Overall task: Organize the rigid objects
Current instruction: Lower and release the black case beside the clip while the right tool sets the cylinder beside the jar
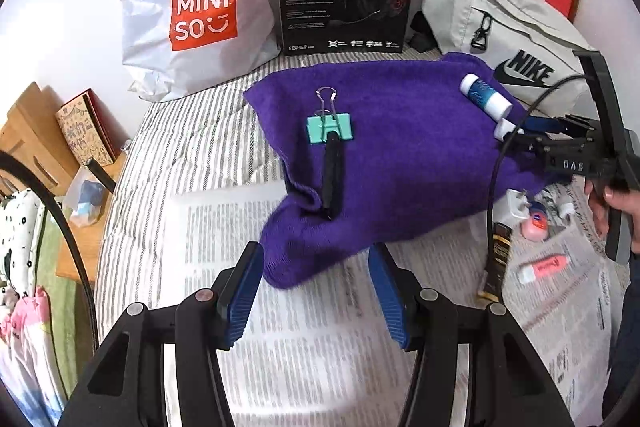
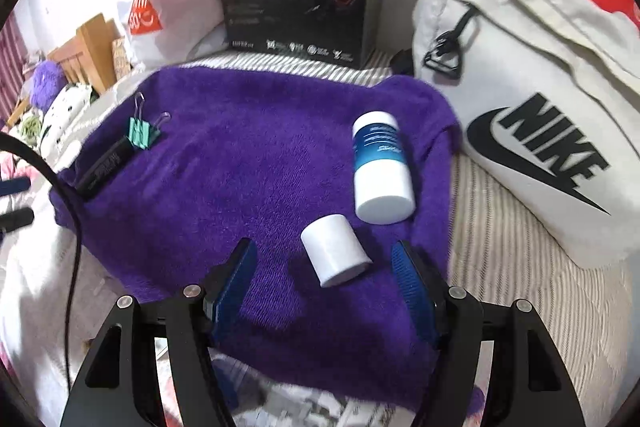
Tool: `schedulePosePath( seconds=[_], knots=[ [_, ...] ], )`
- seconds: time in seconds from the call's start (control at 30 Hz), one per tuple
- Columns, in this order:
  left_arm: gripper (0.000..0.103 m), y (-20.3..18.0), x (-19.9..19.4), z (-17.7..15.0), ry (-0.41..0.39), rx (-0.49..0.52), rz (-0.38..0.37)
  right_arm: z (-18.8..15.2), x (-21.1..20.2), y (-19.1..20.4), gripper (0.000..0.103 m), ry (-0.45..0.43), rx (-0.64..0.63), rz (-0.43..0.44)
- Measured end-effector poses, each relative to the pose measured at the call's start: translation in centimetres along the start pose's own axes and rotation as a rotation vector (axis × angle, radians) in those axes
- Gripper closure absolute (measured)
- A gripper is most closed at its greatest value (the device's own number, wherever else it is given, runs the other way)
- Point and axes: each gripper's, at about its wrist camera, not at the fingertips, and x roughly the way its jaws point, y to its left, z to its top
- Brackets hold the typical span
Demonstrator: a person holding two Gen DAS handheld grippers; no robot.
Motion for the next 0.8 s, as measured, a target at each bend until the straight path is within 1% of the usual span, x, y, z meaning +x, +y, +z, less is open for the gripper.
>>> schedulePosePath(
  seconds=[0.13,0.27,0.43,0.5,0.6,0.7,0.8],
  knots=[
    [0.051,-0.9,-0.8,-1.0,-0.012,0.004,-0.034,-1.2,-2.5,-0.2,0.034,-0.008,0.03,-0.018],
    [0.051,-2.3,-0.4,-1.5,-0.016,0.005,-0.077,-3.3,-5.0,0.1,0.034,-0.019,0.073,-0.019],
    [0.051,-5.1,0.3,-2.0,-0.024,0.018,-0.142,-6.9,-7.6,0.2,0.034,-0.021,0.14,-0.017],
    [0.051,-6.4,0.6,-1.8,-0.023,0.031,-0.171,-7.8,-8.3,0.3,0.034,-0.023,0.157,-0.009],
    [0.051,-8.1,1.2,-1.2,-0.019,0.046,-0.167,-8.7,-9.1,0.4,0.034,-0.024,0.166,-0.018],
    [0.051,-9.2,1.8,-0.7,-0.011,0.026,-0.172,-10.1,-10.2,0.0,0.034,-0.037,0.204,-0.032],
    [0.051,-10.0,2.8,-0.2,0.006,0.013,-0.162,-11.6,-10.8,-0.5,0.034,-0.057,0.25,0.004]
  ],
)
